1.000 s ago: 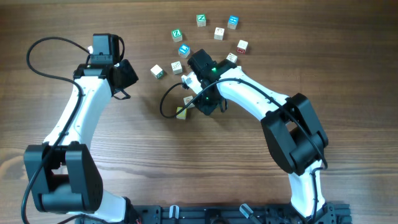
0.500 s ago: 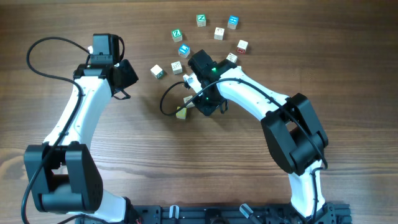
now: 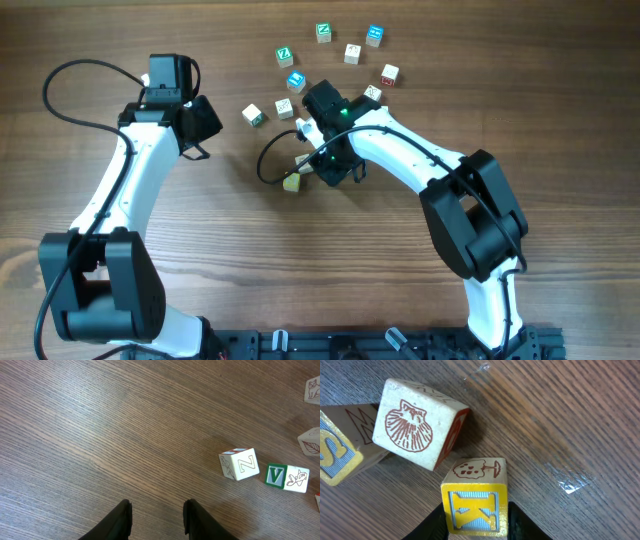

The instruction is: Form a circle

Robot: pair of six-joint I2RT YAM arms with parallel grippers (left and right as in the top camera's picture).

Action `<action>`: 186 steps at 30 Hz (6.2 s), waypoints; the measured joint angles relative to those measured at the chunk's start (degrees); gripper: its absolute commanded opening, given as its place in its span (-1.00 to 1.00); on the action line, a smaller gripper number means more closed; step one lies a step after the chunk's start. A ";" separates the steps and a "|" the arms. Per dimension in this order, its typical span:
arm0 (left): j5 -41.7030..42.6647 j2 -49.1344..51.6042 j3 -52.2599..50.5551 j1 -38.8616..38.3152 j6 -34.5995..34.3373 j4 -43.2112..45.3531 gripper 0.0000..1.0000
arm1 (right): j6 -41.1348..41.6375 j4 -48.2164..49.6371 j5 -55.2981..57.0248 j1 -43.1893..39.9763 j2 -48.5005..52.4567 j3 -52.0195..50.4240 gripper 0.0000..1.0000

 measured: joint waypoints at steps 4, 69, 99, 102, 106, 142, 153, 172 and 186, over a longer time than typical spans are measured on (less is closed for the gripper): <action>0.00 0.00 0.00 0.00 0.00 0.00 -0.28 | 0.07 -0.17 -1.73 0.04 0.00 0.00 -0.28; 12.00 0.00 -0.04 -0.37 0.52 -6.51 -0.92 | 12.04 0.42 1.38 -19.50 -2.69 8.39 0.39; 12.46 7.13 -9.86 -15.52 3.45 1.55 -0.92 | 11.30 4.72 -4.00 -31.52 -2.69 8.04 0.42; 8.48 7.10 -9.86 -15.50 3.52 3.08 -0.92 | 9.66 5.27 -8.37 -31.23 -2.69 8.04 0.48; 5.20 7.13 -9.86 -15.32 3.69 4.57 -0.92 | 7.65 5.27 -10.12 -29.53 -2.69 8.04 0.52; 1.68 7.13 -9.86 -13.51 2.99 5.66 -0.62 | 6.99 6.43 -3.45 -20.74 4.79 7.93 -0.42; 1.60 7.10 -9.86 -13.51 2.62 5.64 -0.58 | 6.99 -15.08 -5.31 -19.91 -1.36 8.87 -0.41; 7.72 7.10 -9.86 2.58 -0.96 0.42 -0.57 | 12.92 -28.33 -4.11 4.37 -2.51 6.62 -0.64; 11.67 7.10 -9.90 7.50 -1.36 -0.04 -0.56 | 14.45 -1.92 7.69 7.06 -33.53 -18.75 -0.88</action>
